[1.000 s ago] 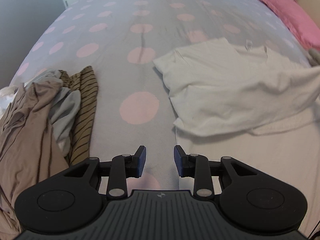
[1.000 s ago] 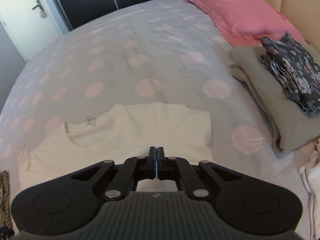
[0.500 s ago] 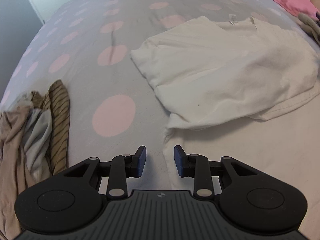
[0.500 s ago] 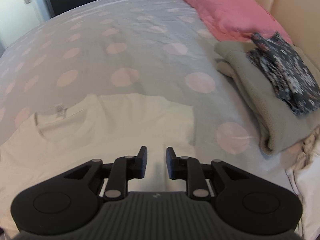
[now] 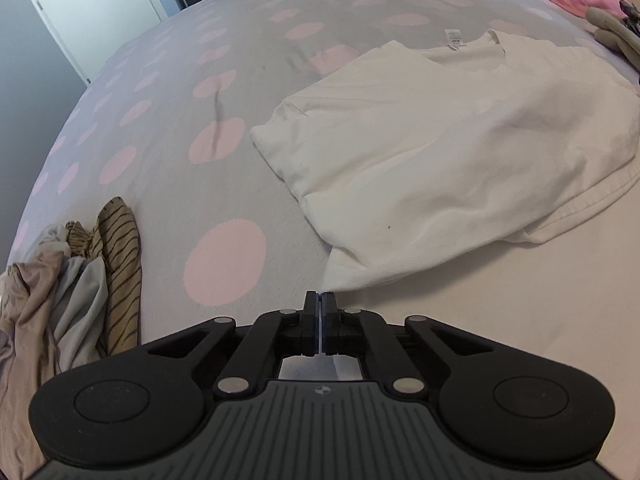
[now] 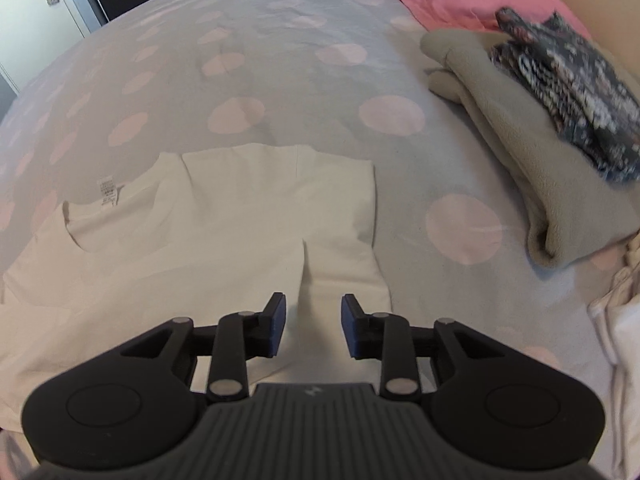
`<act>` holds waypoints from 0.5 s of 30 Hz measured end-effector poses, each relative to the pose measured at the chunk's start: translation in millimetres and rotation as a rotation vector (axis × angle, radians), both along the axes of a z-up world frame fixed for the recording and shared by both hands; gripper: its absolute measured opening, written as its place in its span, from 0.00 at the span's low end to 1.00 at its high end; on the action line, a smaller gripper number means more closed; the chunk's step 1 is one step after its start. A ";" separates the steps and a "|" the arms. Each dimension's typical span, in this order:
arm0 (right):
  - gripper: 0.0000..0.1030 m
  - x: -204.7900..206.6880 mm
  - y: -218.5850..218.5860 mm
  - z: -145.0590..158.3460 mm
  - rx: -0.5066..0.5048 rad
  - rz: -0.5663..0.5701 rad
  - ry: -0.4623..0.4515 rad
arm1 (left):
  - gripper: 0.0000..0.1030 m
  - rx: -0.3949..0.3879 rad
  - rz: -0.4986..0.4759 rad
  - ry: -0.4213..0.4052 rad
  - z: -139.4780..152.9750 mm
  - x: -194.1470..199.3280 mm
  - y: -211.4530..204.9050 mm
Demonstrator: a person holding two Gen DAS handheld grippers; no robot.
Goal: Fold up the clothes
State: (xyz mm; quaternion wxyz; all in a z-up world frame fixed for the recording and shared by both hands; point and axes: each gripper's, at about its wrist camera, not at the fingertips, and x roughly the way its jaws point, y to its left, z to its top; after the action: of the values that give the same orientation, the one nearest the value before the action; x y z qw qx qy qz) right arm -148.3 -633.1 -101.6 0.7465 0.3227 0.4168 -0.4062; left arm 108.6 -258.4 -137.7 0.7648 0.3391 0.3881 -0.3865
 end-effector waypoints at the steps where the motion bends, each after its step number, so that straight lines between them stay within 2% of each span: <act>1: 0.32 -4.0 -2.0 -2.6 0.017 0.000 -0.020 | 0.00 0.002 0.005 0.001 -0.1 -0.1 -0.6; 4: 0.33 -10.3 -4.8 -14.7 0.085 0.035 -0.102 | 0.00 0.017 0.009 -0.004 -0.7 -1.2 -3.6; 10: 0.32 0.2 1.5 -39.5 0.088 0.096 -0.091 | 0.00 0.027 0.017 -0.005 -2.1 -1.2 -5.9; 12: 0.31 7.3 2.8 -40.7 0.135 0.102 -0.116 | 0.00 0.027 0.019 -0.004 -2.4 -0.9 -5.3; 15: 0.33 17.3 6.8 -25.3 0.182 0.149 -0.219 | 0.00 0.028 0.020 -0.001 -3.2 0.5 -4.9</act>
State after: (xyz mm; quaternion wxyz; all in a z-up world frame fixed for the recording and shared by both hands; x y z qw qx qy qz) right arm -131.0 -626.3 -127.0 0.7833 0.3996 0.3907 -0.2724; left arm 109.1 -263.3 -140.9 0.7642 0.3460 0.3965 -0.3730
